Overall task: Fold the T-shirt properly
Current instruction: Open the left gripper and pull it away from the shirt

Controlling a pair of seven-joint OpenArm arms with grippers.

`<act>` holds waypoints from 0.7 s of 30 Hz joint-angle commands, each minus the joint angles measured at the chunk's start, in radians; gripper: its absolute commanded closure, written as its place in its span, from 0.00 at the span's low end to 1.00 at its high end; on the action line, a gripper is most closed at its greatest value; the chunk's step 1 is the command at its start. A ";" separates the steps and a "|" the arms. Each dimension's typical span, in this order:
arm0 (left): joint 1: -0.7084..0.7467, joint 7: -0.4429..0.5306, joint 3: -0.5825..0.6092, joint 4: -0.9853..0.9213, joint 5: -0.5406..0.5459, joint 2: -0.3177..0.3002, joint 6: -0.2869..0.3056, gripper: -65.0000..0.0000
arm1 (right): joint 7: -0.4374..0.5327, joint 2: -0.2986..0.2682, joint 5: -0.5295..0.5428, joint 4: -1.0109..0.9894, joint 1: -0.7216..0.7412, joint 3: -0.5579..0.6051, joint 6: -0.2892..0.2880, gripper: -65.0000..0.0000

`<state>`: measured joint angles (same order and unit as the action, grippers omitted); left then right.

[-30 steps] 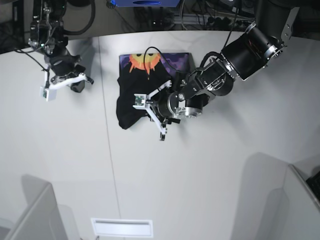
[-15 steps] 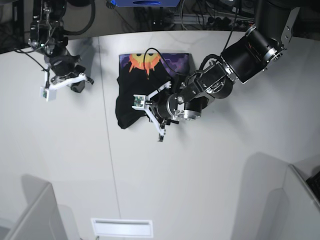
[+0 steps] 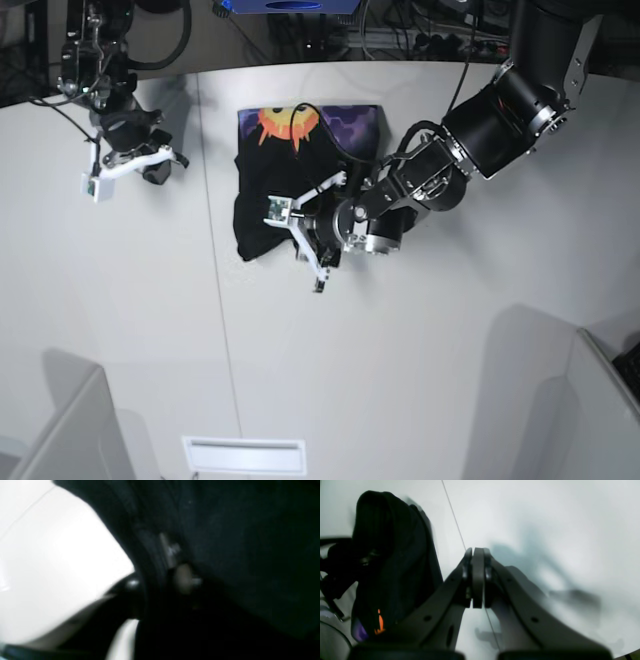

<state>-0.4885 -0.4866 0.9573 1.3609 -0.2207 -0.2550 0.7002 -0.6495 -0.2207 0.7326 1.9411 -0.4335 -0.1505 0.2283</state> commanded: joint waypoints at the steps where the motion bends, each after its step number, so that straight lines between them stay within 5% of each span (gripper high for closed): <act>1: -0.026 -0.004 -0.008 0.008 -0.007 0.001 -0.002 0.47 | 0.021 -0.010 0.006 0.014 0.000 -0.004 -0.005 1.00; 4: -0.052 -0.002 -0.008 0.012 -0.007 0.001 -0.002 0.16 | 0.020 -0.010 0.006 0.014 0.000 -0.004 -0.005 1.00; 7: -0.068 -0.001 -0.031 0.015 -0.004 0.015 -0.002 0.00 | 0.018 -0.010 0.006 0.014 0.000 -0.002 -0.005 1.00; 16: 0.014 -0.008 -0.409 0.254 0.002 0.036 -0.002 0.00 | 0.015 -0.023 0.005 0.017 -0.008 -0.002 -0.008 1.00; 19: 0.132 -0.008 -0.550 0.386 -0.029 0.030 -0.002 0.00 | 0.020 -0.064 0.005 0.021 -0.015 -0.002 -0.077 1.00; 21: 0.222 -0.002 -0.617 0.469 -0.069 0.027 -0.002 0.15 | 0.023 -0.081 0.003 0.021 -0.032 -0.010 -0.137 1.00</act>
<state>-0.2428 -0.5117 0.3477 1.8057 -0.2939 -0.2317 0.7090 -0.6453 -0.2905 0.7273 1.9423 -0.4625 -0.1532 0.0994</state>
